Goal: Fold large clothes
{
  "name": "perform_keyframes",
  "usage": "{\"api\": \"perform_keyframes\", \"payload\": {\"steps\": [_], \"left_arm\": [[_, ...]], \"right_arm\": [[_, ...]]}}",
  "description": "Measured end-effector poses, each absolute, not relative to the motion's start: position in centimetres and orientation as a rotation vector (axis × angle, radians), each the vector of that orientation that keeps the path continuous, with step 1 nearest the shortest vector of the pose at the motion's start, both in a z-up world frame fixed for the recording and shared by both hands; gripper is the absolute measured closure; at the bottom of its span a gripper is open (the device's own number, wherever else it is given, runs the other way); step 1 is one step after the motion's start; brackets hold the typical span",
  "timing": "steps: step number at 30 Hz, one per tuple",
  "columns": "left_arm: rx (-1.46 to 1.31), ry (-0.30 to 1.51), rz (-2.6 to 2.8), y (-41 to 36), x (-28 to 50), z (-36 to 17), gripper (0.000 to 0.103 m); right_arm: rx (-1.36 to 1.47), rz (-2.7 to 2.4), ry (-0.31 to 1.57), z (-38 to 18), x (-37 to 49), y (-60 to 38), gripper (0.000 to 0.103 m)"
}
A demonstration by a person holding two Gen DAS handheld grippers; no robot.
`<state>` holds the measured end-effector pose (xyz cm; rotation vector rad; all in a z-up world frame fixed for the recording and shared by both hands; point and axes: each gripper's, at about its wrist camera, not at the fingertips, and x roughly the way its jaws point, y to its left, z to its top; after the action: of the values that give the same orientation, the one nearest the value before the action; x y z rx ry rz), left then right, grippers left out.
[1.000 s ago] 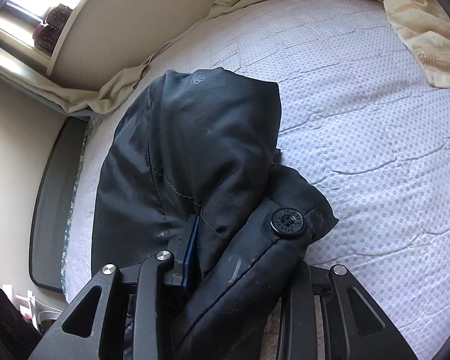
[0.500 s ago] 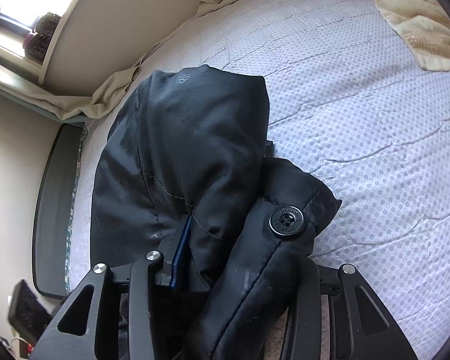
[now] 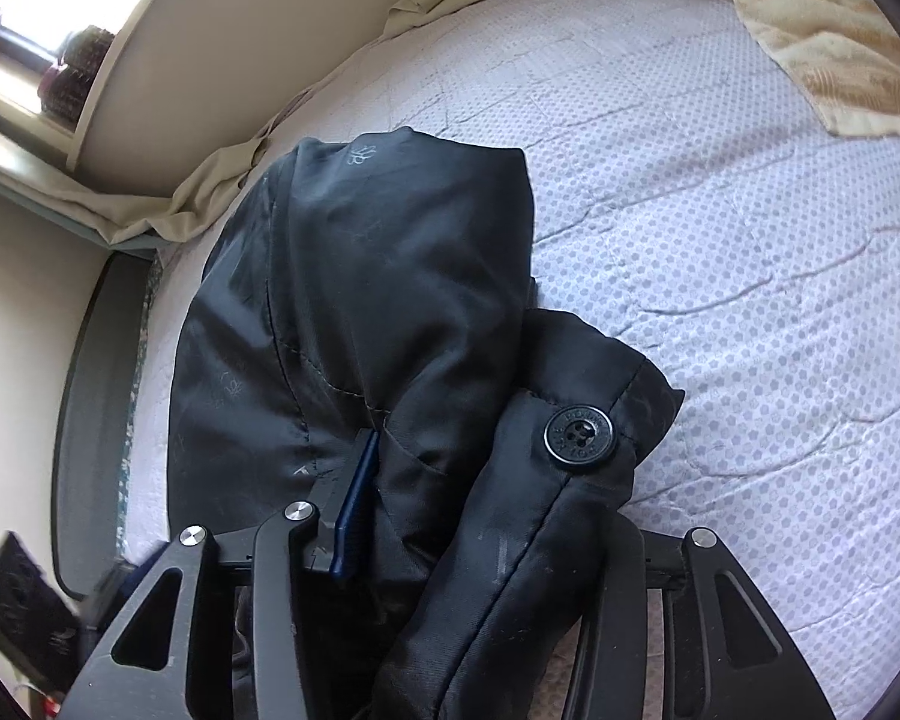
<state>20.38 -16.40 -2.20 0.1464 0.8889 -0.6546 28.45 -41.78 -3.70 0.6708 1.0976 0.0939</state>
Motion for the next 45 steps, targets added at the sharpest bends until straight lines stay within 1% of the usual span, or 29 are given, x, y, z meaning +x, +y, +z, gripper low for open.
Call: {"api": "perform_keyframes", "payload": {"steps": [1,3,5,7,11,13,15,16,18,20,23,29,34,40,45], "left_arm": [[0.17,0.887,-0.648,-16.7,20.2,-2.6,0.031],[0.206,0.89,-0.638,-17.2,20.2,-3.3,0.031],[0.203,0.902,-0.632,-17.1,20.4,-3.8,0.03],[0.197,0.904,-0.623,-17.1,20.5,-3.9,0.03],[0.197,0.907,-0.61,-17.3,20.6,-4.1,0.03],[0.2,0.906,-0.609,-17.5,20.6,-4.1,0.029],[0.209,0.905,-0.6,-17.8,20.5,-4.1,0.029],[0.212,0.905,-0.597,-17.8,20.5,-4.1,0.028],[0.215,0.906,-0.593,-17.9,20.4,-4.1,0.028],[0.212,0.909,-0.591,-17.9,20.5,-4.0,0.027],[0.213,0.912,-0.594,-17.9,20.5,-4.1,0.026],[0.266,0.894,-0.598,-18.8,19.8,-4.3,0.022],[0.302,0.9,-0.607,-19.5,19.6,-4.5,0.016],[0.333,0.901,-0.62,-20.3,19.6,-4.9,0.011],[0.353,0.889,-0.62,-20.9,19.7,-5.1,0.01]], "right_arm": [[0.674,0.088,1.098,-3.7,28.5,-41.8,0.054],[0.665,0.077,1.091,-3.2,28.3,-41.9,0.045],[0.639,0.048,1.075,-1.8,27.9,-41.8,0.038],[0.572,0.018,1.027,0.5,27.1,-41.2,0.038],[0.323,-0.076,0.862,6.0,24.5,-38.2,0.038],[0.228,-0.063,0.794,8.0,23.3,-36.4,0.044],[0.158,0.016,0.762,9.5,22.4,-34.0,0.064],[0.132,0.052,0.775,9.6,22.2,-33.0,0.067],[0.074,0.069,0.839,8.5,22.5,-31.7,0.079],[0.037,0.016,0.917,6.4,23.2,-31.2,0.082],[0.005,-0.031,0.997,3.1,24.1,-31.8,0.082],[0.059,-0.057,1.049,-1.4,24.8,-32.8,0.08],[0.087,-0.082,1.068,-3.7,25.3,-32.8,0.079],[0.029,-0.114,1.072,-5.3,26.6,-32.1,0.079],[0.071,-0.11,1.071,-6.3,27.7,-32.7,0.08]]}}
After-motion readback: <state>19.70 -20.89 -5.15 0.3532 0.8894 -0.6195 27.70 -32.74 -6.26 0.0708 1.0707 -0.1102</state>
